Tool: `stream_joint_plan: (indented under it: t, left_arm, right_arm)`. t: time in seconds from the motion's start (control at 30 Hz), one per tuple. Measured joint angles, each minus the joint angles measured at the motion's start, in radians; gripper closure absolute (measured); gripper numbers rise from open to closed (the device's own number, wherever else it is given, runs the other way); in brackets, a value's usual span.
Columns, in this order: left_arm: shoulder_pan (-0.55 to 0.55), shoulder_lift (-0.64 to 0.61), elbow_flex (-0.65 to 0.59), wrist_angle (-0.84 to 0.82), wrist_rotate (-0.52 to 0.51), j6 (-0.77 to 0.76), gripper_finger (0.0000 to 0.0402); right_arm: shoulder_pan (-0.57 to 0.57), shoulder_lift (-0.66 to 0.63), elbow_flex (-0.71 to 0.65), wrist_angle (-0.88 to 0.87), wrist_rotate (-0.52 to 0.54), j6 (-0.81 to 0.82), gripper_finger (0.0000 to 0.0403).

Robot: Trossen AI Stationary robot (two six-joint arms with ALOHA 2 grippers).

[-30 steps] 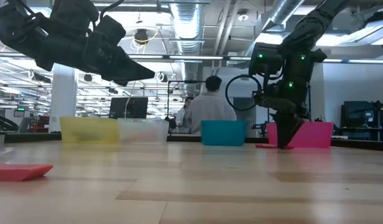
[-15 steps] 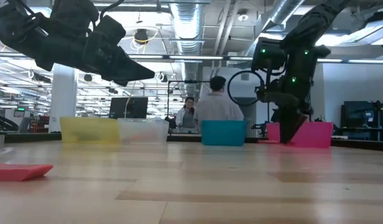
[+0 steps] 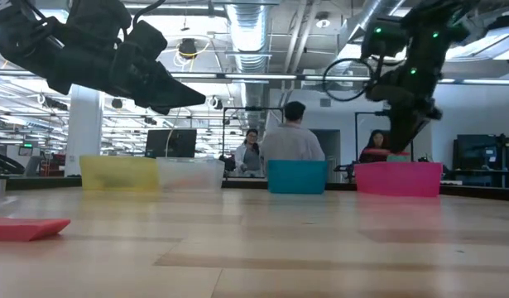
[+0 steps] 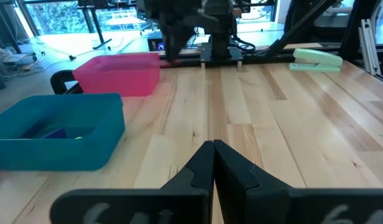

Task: Sort crayons/erasers/pens/pencils in bins
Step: Put the red crayon into the red bin, then put the orange eraser into the blue bin

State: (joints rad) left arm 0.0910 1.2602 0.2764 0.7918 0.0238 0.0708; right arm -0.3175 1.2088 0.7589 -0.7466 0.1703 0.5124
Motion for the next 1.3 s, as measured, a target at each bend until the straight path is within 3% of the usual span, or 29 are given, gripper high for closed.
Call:
stream_joint_plan:
  t: [0.13, 0.27, 0.5, 0.97, 1.3]
  left_arm:
    - [0.0, 0.0, 0.0, 0.005, 0.0, 0.0, 0.0401]
    - [0.0, 0.0, 0.0, 0.008, 0.0, 0.0, 0.0401]
    - [0.0, 0.0, 0.0, 0.008, -0.001, 0.0, 0.0401]
    - [0.0, 0.0, 0.0, 0.004, -0.002, 0.002, 0.0401]
    - [-0.02, 0.001, 0.0, -0.079, -0.006, 0.0, 0.0401]
  right_arm:
    - [-0.096, -0.077, 0.0, -0.061, 0.09, 0.007, 0.0379]
    - [-0.256, -0.091, 0.0, -0.049, 0.102, -0.06, 0.0377]
    - [-0.488, 0.031, 0.001, 0.067, 0.091, -0.199, 0.0378]
    - [-0.524, 0.285, 0.001, 0.192, 0.066, -0.259, 0.0369]
    - [-0.519, 0.256, 0.001, 0.202, 0.066, -0.252, 0.0281]
